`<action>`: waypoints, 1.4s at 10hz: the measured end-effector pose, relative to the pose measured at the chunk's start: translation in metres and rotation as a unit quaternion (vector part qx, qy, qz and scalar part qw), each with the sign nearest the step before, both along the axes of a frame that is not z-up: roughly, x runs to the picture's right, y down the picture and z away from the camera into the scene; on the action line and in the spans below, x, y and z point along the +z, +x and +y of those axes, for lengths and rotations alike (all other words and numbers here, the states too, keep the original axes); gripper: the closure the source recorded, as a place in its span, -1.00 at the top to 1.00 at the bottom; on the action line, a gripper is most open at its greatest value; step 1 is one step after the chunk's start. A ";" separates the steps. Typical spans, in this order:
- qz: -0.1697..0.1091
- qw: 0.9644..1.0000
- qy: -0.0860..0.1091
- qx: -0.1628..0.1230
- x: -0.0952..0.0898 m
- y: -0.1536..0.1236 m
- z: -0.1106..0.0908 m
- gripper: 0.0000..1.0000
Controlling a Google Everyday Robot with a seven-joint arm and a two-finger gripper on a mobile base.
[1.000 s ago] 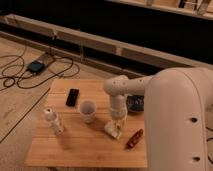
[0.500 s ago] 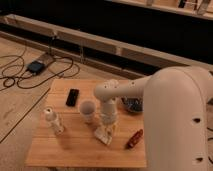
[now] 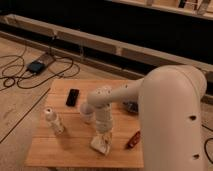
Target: Wipe the white sponge on the table
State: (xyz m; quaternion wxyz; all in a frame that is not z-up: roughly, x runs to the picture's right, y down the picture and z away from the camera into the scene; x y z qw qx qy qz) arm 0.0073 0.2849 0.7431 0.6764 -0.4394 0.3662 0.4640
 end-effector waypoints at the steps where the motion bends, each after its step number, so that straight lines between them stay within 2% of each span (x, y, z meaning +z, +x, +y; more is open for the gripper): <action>1: 0.003 1.000 0.011 0.005 0.005 0.003 -0.004 -0.92; 4: -0.013 0.998 0.060 0.015 0.014 0.002 -0.023 -0.37; 6: -0.031 0.996 0.085 0.022 0.012 0.000 -0.031 0.03; 8: -0.038 0.995 0.089 0.028 0.006 0.001 -0.030 0.43; 9: -0.039 0.995 0.087 0.031 0.005 0.003 -0.028 0.56; 12: -0.041 0.994 0.090 0.044 0.003 0.005 -0.027 0.60; 14: -0.043 0.992 0.104 0.056 0.003 0.006 -0.032 0.60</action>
